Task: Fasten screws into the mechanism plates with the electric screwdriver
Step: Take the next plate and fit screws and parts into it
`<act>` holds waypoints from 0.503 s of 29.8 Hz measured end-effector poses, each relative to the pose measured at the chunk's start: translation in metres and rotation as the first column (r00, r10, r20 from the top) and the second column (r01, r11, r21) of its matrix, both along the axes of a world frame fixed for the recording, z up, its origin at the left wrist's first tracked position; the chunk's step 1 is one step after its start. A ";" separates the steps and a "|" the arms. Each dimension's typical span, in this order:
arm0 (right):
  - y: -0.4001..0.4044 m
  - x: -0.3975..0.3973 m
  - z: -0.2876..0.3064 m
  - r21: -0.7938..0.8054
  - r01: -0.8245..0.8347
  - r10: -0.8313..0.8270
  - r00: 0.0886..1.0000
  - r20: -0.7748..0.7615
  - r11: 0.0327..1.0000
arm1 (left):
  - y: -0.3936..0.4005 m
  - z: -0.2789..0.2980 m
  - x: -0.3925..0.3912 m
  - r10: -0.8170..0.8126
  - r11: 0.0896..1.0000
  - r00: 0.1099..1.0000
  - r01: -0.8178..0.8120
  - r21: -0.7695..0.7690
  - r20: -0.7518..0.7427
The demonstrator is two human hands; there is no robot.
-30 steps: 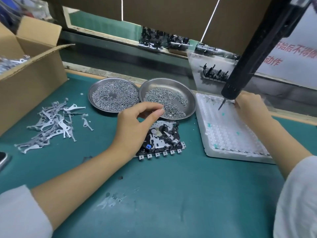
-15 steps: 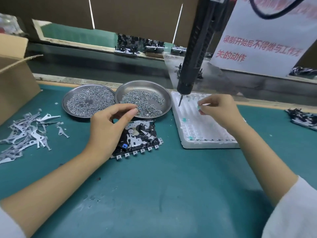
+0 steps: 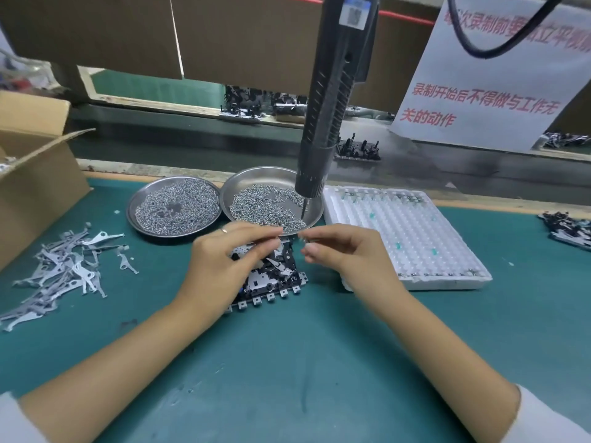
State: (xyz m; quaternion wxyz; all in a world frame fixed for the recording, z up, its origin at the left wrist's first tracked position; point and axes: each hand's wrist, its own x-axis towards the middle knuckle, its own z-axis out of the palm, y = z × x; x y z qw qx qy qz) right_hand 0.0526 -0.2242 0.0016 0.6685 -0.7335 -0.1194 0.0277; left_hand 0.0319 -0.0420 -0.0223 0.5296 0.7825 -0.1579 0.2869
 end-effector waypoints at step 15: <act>0.009 -0.005 -0.006 0.133 -0.006 0.003 1.000 0.024 0.991 | -0.001 0.004 0.000 -0.080 0.994 0.997 0.079 0.079 0.006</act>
